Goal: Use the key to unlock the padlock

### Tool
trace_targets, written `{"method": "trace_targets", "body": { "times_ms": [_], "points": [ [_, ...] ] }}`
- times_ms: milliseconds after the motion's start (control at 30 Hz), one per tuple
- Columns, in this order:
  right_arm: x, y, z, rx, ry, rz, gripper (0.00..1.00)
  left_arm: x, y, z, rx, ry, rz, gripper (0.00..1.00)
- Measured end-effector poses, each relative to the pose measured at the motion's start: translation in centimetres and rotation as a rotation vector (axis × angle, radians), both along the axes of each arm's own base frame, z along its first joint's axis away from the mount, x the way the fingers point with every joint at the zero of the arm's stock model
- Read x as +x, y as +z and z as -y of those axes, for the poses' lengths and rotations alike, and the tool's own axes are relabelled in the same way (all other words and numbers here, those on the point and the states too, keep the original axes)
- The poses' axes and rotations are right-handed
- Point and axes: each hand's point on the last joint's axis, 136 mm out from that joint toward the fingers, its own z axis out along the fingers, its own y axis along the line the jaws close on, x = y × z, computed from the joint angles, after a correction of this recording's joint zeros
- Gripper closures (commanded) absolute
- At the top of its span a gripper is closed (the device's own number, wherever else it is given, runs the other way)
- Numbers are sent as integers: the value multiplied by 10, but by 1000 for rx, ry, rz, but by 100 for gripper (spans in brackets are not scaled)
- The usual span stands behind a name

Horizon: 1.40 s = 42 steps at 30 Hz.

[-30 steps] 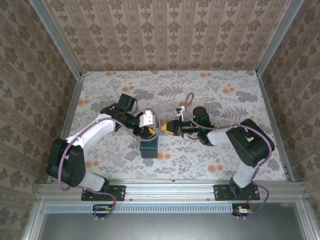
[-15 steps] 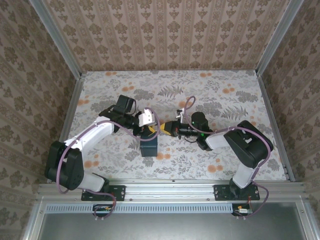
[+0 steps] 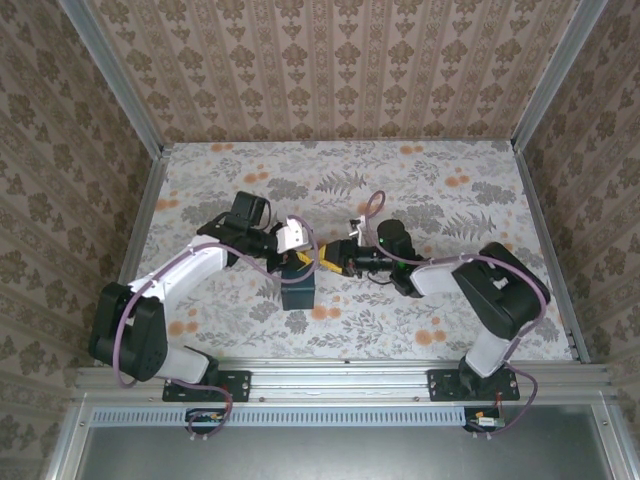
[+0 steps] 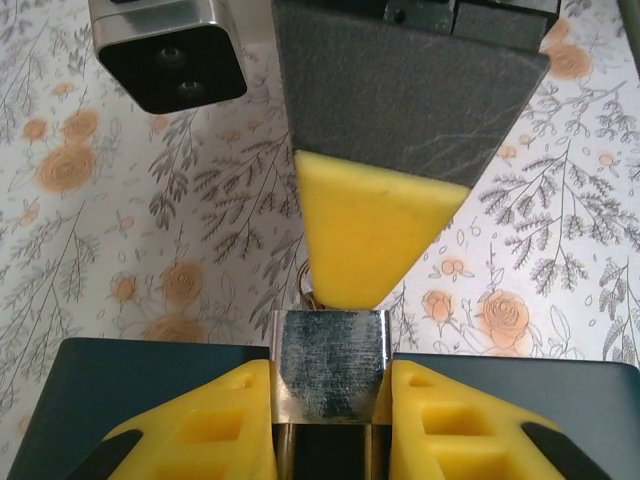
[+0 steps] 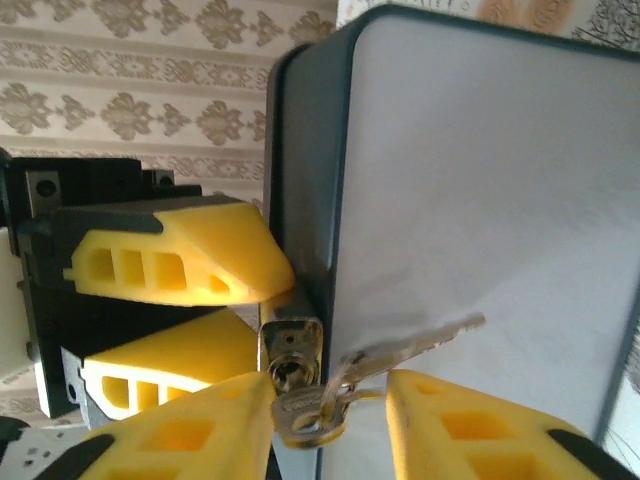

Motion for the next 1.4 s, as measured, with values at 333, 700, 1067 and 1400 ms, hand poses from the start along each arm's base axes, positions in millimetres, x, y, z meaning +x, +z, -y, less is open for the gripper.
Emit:
{"method": "trace_targets", "body": {
  "times_ms": [333, 700, 1067, 1400],
  "points": [
    [-18, 15, 31, -84, 95, 60, 55, 1, 1, 10, -33, -34, 19, 75],
    [-9, 8, 35, -70, 56, -18, 56, 0, 1, 10, -34, -35, 19, 75],
    [11, 12, 35, -23, -70, -140, 55, 0, 1, 10, -35, -35, 18, 75],
    [7, 7, 29, -23, -79, -198, 59, 0, 1, 10, -35, -35, 18, 75]
  ]
}}
